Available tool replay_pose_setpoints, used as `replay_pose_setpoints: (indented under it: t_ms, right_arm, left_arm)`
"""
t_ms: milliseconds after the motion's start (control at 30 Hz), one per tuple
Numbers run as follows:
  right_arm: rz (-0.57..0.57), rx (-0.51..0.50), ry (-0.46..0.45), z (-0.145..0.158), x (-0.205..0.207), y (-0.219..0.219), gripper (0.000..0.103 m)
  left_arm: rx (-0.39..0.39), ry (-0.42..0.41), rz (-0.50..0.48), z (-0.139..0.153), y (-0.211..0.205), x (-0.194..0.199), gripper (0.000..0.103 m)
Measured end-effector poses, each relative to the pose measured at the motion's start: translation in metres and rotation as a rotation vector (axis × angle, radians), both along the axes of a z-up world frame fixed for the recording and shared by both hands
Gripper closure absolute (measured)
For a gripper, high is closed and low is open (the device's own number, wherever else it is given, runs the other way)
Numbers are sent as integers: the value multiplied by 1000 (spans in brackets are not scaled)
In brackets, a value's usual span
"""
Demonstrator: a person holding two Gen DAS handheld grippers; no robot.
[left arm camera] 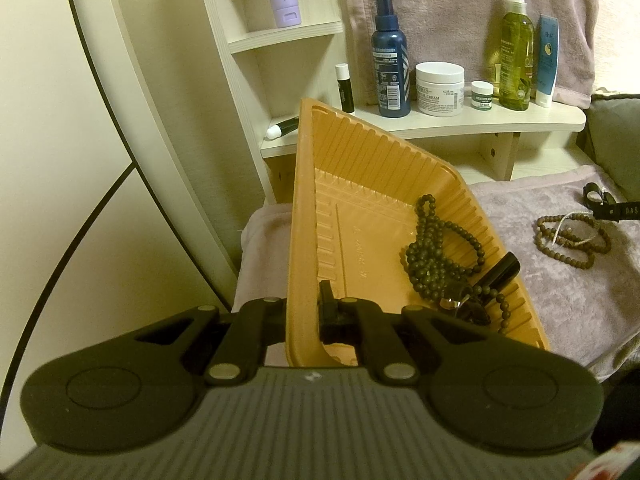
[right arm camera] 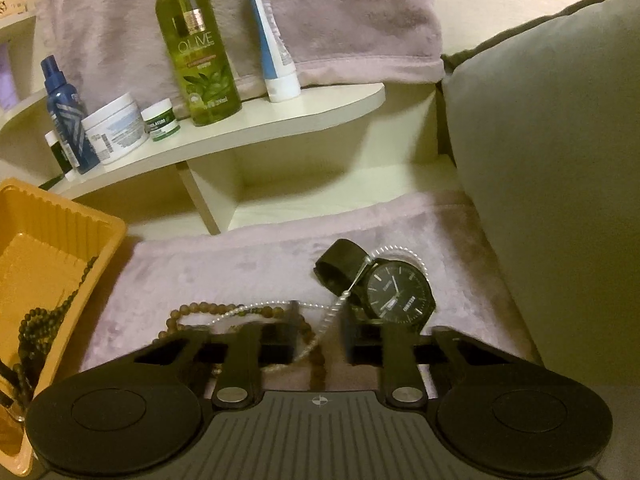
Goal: Organize jewelry
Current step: 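Grasp the pearl necklace beside the black watch with the right tool, then lift the pearl necklace high with the right tool and carry it toward the tray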
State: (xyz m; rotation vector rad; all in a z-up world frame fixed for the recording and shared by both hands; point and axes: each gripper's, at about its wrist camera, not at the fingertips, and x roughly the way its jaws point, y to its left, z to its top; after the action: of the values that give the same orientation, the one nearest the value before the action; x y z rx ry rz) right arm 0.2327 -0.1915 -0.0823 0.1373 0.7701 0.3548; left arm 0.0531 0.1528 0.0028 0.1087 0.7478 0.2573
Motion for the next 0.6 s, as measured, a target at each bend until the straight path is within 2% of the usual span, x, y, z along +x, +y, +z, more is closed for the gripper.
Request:
replay_pose_setpoints:
  t_ms: [33, 67, 267, 400, 600]
  right_arm:
    - [3, 1, -7, 1, -1, 1, 102]
    - [5, 1, -15, 3, -1, 1, 103]
    - [18, 19, -69, 24, -4, 0, 103]
    - [28, 43, -44, 27, -2, -4, 103]
    - [-5, 52, -12, 13, -7, -7, 101]
  left_arm:
    - [0, 0, 0, 0, 0, 0, 97]
    - [0, 0, 0, 0, 0, 0, 97]
    - [0, 0, 0, 0, 0, 0, 97]
    - [-2, -3, 1, 0, 0, 0, 97]
    - [-2, -3, 1, -1, 0, 0, 97]
